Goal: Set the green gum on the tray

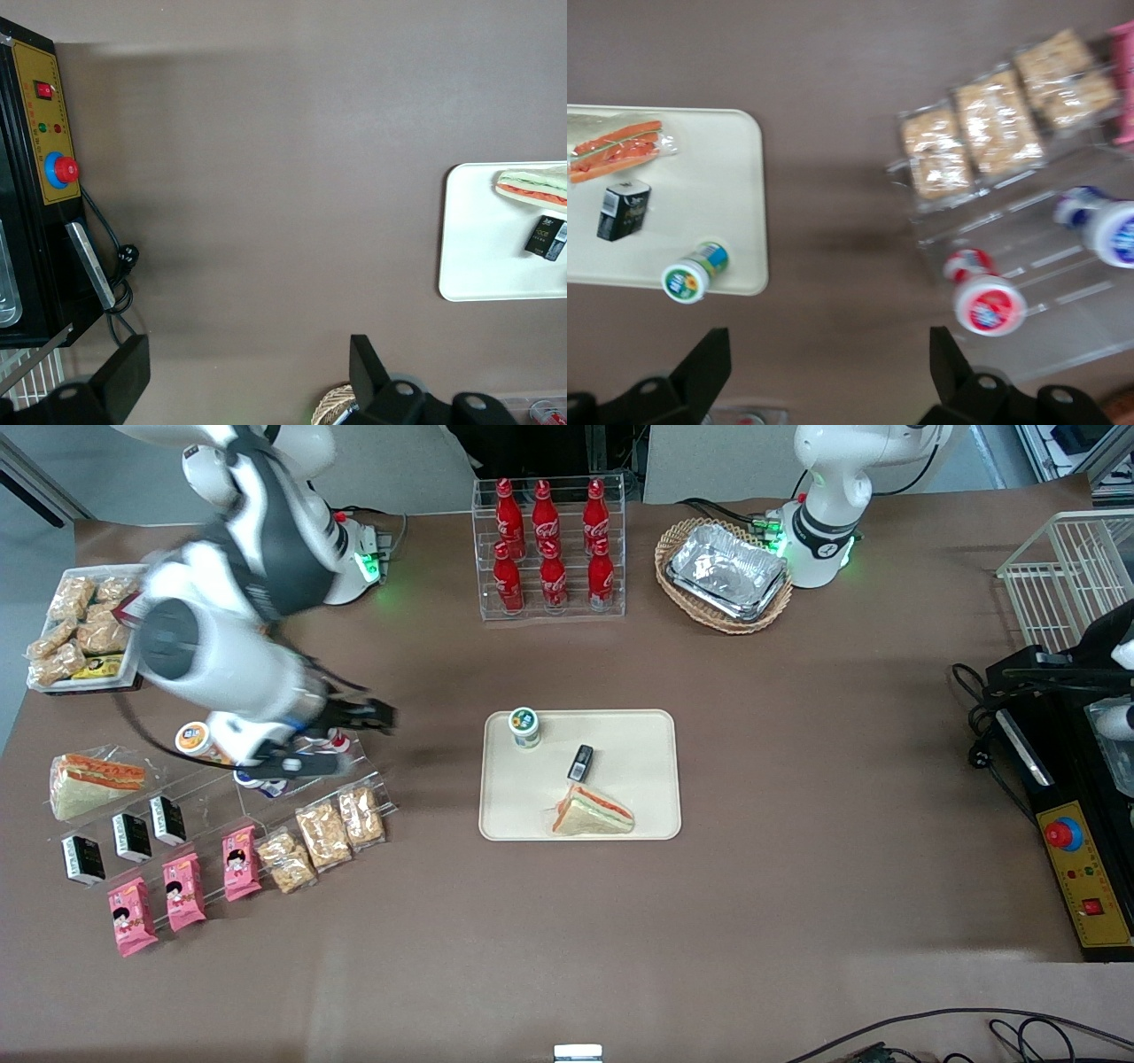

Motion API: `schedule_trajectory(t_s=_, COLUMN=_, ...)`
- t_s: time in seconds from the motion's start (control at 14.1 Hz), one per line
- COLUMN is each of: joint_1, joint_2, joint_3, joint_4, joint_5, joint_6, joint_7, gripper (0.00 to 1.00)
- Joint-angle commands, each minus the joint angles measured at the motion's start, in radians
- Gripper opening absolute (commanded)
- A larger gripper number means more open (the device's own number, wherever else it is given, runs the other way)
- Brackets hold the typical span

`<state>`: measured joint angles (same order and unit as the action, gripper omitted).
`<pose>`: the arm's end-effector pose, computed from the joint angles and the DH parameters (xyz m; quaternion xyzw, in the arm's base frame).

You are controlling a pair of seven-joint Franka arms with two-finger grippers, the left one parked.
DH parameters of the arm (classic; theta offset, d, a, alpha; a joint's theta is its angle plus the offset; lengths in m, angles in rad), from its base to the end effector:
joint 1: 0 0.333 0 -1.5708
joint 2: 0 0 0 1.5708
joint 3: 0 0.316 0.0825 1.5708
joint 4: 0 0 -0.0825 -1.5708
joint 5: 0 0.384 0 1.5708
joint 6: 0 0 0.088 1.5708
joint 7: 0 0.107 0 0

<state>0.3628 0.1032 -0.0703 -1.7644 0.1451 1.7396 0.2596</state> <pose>0.5510 0.1810 0.4890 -0.9957 0.0004 0.0794 0.0471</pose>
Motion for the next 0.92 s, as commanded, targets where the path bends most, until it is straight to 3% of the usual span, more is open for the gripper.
schedule_trajectory(t_s=0.0, joint_1=-0.119, joint_2=-0.016, joint_3=0.01, joint_4=0.138, joint_5=-0.056, joint_6=-0.168, joint_7=-0.133, gripper=1.0)
schedule_trajectory(t_s=0.43, joint_1=-0.241, joint_2=-0.016, joint_3=0.007, joint_4=0.272, joint_5=-0.102, joint_6=-0.299, joint_7=-0.269, gripper=1.0)
schedule_trajectory(t_s=0.85, joint_1=-0.321, joint_2=-0.014, joint_3=-0.019, joint_4=0.335, joint_5=-0.098, joint_6=-0.368, joint_7=-0.356, gripper=1.0)
